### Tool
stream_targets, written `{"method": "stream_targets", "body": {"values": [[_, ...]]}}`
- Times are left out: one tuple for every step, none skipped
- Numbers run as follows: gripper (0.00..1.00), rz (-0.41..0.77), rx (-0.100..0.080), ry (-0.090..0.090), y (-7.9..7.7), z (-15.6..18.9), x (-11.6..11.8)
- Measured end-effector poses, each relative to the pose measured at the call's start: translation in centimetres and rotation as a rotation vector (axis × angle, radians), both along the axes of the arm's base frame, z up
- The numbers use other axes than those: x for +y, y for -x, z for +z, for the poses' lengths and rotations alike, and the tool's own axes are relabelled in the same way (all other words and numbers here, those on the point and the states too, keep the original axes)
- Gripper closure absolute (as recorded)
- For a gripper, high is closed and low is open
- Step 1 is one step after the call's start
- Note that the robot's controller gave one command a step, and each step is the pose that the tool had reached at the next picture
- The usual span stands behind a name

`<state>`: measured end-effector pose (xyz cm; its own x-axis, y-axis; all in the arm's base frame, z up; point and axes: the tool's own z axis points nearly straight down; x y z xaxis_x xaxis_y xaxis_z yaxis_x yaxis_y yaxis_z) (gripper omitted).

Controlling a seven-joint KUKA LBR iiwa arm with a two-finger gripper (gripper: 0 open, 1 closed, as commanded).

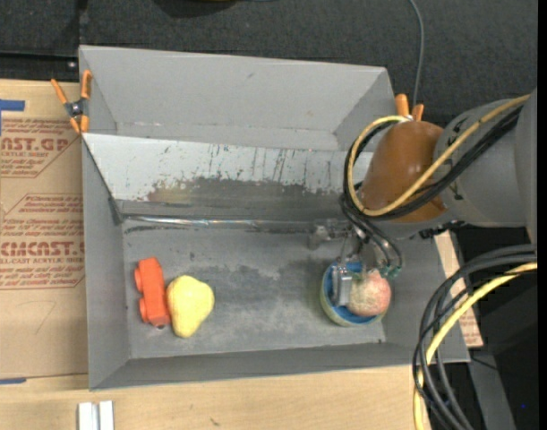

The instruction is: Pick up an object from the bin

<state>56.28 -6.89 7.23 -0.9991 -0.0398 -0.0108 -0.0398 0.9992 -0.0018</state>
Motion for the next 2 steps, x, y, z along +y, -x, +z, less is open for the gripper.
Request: {"method": "stream_targets", "body": {"values": [[1.00, 0.421, 0.018, 0.003, -1.87, 0.17, 1.67], [1.00, 0.421, 0.018, 0.003, -1.87, 0.17, 1.67]]}}
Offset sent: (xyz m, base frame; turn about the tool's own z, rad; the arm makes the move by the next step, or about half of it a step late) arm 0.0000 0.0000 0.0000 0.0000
